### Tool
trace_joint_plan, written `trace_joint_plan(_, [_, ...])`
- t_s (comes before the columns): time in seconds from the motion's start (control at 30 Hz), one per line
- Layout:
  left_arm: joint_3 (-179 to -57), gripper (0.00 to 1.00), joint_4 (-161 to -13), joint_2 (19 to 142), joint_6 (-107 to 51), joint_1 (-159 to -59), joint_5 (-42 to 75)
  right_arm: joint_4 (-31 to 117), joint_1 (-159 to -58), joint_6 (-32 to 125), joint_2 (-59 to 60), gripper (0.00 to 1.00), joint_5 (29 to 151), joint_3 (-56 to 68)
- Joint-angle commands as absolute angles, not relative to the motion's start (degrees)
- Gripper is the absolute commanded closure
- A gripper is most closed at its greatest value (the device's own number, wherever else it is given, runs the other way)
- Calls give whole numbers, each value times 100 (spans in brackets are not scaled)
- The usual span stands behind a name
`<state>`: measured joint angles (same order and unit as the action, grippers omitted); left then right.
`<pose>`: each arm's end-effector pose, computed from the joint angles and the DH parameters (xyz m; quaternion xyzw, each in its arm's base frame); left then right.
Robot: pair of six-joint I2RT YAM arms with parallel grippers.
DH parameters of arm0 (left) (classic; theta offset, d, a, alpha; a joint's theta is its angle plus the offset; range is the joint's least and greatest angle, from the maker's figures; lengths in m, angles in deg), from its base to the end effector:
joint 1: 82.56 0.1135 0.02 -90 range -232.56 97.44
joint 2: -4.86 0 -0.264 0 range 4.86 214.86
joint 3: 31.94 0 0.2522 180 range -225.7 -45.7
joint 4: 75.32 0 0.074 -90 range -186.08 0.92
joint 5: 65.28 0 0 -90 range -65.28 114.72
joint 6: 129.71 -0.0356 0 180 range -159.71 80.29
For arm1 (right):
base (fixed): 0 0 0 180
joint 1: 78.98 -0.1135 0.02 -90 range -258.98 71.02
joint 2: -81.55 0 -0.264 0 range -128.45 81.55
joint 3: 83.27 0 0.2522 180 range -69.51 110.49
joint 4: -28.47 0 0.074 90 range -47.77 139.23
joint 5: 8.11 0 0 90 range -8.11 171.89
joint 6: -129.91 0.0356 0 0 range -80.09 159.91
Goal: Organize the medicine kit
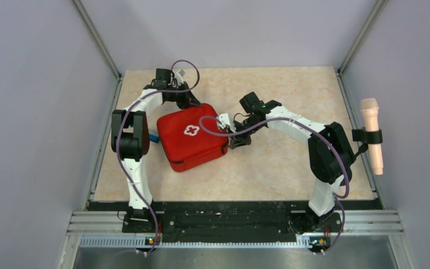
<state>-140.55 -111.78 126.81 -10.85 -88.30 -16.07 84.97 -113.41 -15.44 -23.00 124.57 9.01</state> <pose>0.4656 -0.0702 0.2022 -0.0591 0.8864 -0.4082 0.2102 0.2907 0.2286 0.2221 -0.6936 0.6013 0.3206 0.2337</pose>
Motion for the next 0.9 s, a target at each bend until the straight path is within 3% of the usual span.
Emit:
trace_joint_plan(0.0, [-14182, 100, -10555, 12905, -897, -8854, 235, 9242, -11537, -1624, -2349, 100, 12996, 1015])
trace_joint_plan(0.07, [-14194, 100, -10498, 12908, -1031, -8847, 188, 9230, -11537, -1637, -2336, 99, 12880, 1059])
trace_joint_plan(0.1, [-14197, 99, -10453, 12897, -1131, -8845, 122, 9195, -11530, -1599, -2312, 94, 12805, 1075])
trace_joint_plan(0.2, [-14393, 66, -10637, 12836, -1641, -8850, -29, 8935, -11462, -1100, -2072, 66, 12217, 1055])
trace_joint_plan(0.27, [-14598, 49, -10952, 12741, -2109, -8834, -11, 8887, -11323, -898, -1829, 33, 11996, 1027])
trace_joint_plan(0.33, [-14796, 11, -11176, 12589, -2557, -8793, -17, 8730, -10995, -464, -1572, 3, 12139, 1049])
trace_joint_plan(0.37, [-14879, 2, -11282, 12507, -2765, -8755, 10, 8527, -10811, -76, -1478, 1, 12130, 1099])
trace_joint_plan(0.47, [-15186, 1, -11631, 12228, -3153, -8594, -20, 7859, -10306, 1275, -1288, 1, 11822, 1339])
trace_joint_plan(0.6, [-15393, 1, -12011, 11654, -3727, -8432, -88, 6534, -10210, 3095, -1077, 1, 9154, 1457])
trace_joint_plan(0.7, [-15382, 1, -12151, 11123, -4200, -8406, -182, 6318, -10212, 3256, -1137, 1, 8085, 1741])
trace_joint_plan(0.87, [-15105, 1, -12262, 10273, -4369, -8410, 108, 5942, -10210, 3395, -1066, 1, 7608, 1908])
